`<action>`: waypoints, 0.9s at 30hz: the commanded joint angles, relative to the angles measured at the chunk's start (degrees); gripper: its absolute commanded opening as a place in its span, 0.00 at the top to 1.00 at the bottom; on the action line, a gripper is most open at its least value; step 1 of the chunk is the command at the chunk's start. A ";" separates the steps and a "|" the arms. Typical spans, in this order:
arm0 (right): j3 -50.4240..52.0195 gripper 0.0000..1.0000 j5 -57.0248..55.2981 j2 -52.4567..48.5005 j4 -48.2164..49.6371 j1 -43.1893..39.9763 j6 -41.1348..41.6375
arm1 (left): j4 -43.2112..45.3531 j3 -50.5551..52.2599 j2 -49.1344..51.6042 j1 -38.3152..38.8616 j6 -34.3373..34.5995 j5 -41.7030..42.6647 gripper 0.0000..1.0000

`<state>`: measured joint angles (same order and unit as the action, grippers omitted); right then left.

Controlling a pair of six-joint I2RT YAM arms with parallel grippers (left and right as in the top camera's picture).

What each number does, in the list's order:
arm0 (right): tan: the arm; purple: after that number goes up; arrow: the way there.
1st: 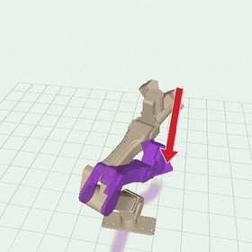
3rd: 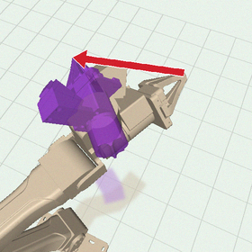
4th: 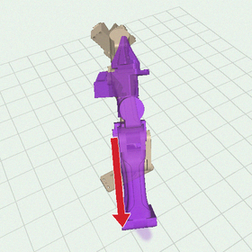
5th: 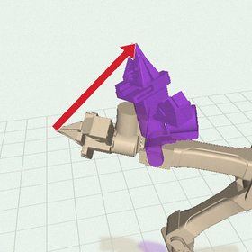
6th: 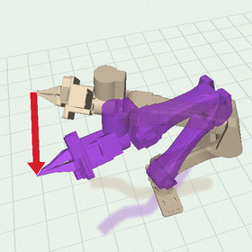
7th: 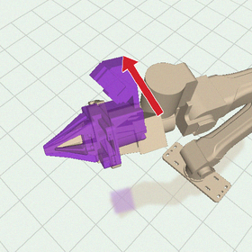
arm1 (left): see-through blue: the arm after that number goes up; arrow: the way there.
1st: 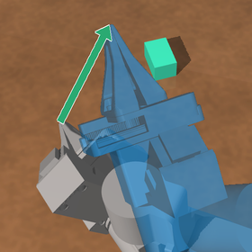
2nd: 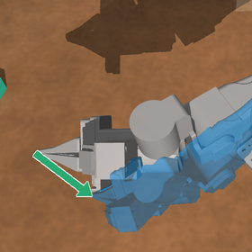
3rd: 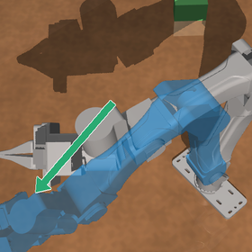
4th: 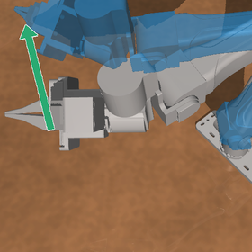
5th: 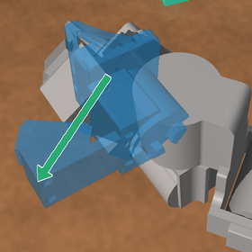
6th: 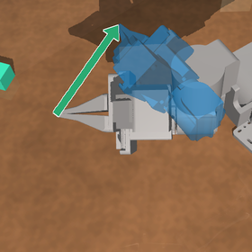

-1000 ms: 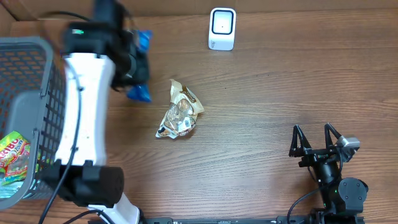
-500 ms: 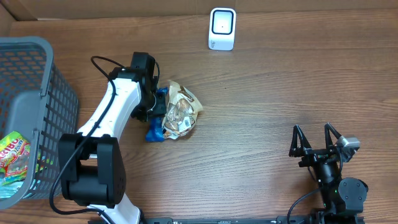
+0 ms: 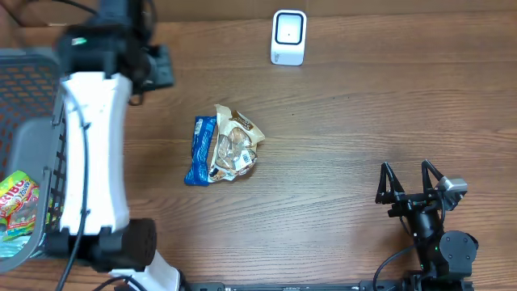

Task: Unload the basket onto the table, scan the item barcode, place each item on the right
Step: 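Place the blue packet beside the clear packet on the table, then reach the left gripper into the basket and grasp the Haribo bag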

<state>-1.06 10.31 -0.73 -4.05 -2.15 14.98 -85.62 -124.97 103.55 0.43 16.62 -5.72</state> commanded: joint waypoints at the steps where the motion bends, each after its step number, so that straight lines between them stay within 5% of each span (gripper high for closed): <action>1: 0.57 0.00 0.28 0.57 0.33 0.33 -0.04 | -4.13 -5.05 -5.18 -6.27 8.41 -9.57 0.57; 9: 0.57 0.00 0.31 0.57 0.31 0.33 -0.02 | -9.51 -4.39 -9.27 -30.29 17.11 -10.88 0.55; 14: 0.57 0.00 0.31 0.57 0.31 0.33 -0.02 | -2.12 -2.08 -6.97 -42.56 14.67 -4.22 0.47; 16: 0.57 0.00 0.31 0.57 0.31 0.33 -0.02 | 0.68 -0.61 -5.20 -45.20 13.66 -3.82 0.37; 18: 0.57 0.00 0.33 0.57 0.28 0.33 -0.02 | 1.86 0.44 -2.99 -46.99 12.61 -3.89 0.05; 19: 0.57 0.00 0.31 0.57 0.28 0.33 -0.02 | 2.10 0.81 -1.44 -47.84 11.47 -3.98 0.00; 27: 0.57 0.00 0.28 0.57 0.31 0.33 -0.02 | -1.27 1.18 12.00 -51.19 3.98 -4.59 0.04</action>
<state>-1.06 10.28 -0.73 -4.05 -2.15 14.96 -85.95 -124.11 111.61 -50.06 25.61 -10.48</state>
